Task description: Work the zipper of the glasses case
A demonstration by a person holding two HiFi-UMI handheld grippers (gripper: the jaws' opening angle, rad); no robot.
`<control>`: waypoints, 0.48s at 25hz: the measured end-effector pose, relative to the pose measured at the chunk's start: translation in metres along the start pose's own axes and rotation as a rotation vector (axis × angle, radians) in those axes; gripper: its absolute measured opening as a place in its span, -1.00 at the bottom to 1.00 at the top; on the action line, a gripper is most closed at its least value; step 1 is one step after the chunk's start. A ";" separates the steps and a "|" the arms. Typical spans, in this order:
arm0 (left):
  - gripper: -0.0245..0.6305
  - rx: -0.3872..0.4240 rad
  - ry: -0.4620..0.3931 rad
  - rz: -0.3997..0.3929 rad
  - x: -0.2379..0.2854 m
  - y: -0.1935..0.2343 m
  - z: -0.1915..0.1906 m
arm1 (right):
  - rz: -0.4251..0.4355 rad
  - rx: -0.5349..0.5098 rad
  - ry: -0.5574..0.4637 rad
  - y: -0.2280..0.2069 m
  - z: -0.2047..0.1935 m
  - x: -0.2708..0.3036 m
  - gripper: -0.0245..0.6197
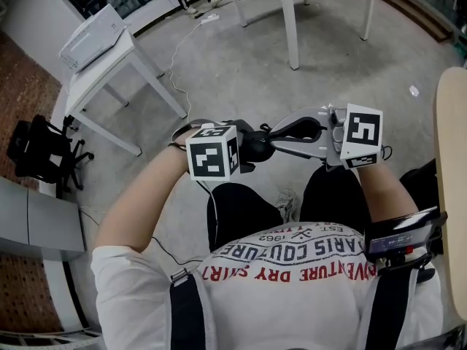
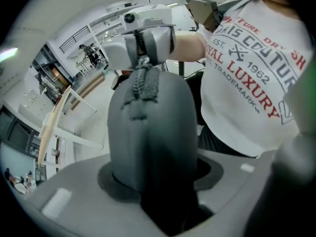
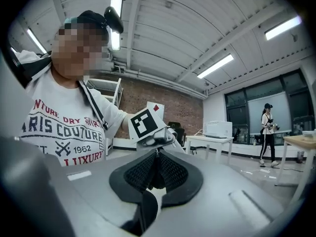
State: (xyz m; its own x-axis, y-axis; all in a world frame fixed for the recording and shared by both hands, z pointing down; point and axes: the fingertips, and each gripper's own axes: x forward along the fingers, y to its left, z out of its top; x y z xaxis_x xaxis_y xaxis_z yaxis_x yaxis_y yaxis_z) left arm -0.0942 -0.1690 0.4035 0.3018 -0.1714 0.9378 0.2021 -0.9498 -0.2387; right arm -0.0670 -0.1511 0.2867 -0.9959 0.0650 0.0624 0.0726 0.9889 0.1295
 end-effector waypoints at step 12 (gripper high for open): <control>-0.18 -0.072 -0.147 0.068 -0.008 0.014 0.010 | -0.036 -0.007 -0.019 -0.008 0.005 -0.013 -0.86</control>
State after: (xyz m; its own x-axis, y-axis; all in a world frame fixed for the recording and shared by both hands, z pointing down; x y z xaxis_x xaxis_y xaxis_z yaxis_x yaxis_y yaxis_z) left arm -0.0845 -0.1787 0.3903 0.4463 -0.2008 0.8720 0.1114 -0.9545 -0.2768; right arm -0.0544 -0.1593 0.2798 -0.9987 0.0322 0.0389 0.0373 0.9897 0.1383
